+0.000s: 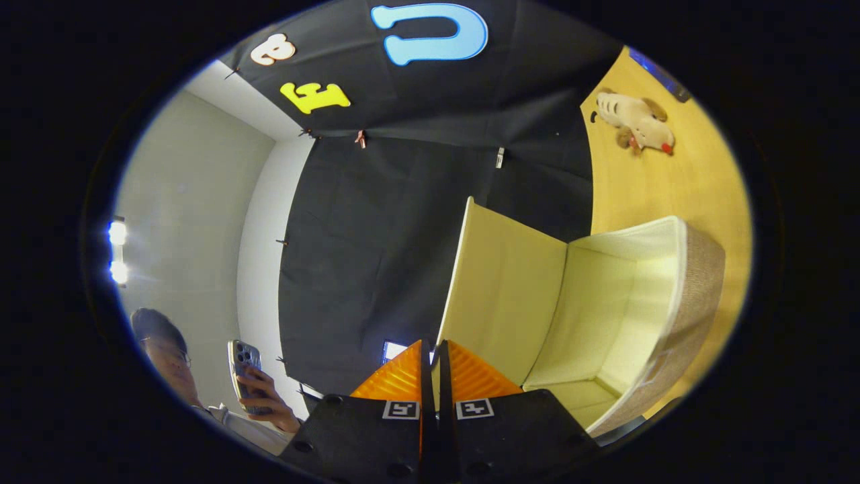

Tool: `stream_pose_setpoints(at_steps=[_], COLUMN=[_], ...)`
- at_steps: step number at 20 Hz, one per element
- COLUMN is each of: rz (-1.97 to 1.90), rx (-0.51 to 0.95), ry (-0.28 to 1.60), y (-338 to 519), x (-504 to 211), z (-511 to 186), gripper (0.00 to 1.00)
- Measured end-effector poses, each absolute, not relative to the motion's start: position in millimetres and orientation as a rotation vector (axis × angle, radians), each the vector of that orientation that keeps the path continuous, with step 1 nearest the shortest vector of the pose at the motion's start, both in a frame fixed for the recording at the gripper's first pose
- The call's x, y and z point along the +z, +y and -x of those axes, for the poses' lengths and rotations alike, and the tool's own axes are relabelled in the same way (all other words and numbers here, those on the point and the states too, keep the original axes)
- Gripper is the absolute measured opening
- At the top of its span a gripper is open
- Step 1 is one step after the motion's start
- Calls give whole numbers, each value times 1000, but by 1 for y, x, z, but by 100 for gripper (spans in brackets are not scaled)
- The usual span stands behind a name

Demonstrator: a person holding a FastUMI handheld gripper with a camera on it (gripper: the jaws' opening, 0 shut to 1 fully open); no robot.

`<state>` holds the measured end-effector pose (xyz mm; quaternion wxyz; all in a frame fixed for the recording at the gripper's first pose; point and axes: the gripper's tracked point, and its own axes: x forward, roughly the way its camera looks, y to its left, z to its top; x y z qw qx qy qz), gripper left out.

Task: Open the storage box then place both shoes into the box .Put the left shoe in first, then the right shoe, with the right side of both shoes facing outward in a uniform manner.

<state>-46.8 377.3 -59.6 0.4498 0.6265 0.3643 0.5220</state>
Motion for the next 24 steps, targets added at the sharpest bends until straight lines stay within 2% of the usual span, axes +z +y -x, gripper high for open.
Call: stream_pose_setpoints(at_steps=[19,21,22,24], rz=[-1396,-1371,-1354,-1309], rx=[1211,1224,1232,1229], ry=[996,1021,1034,1039], y=[512,524,530,535], x=[-18,-19,-20,-26], z=[56,63,66,72], gripper=[5,14,27,59])
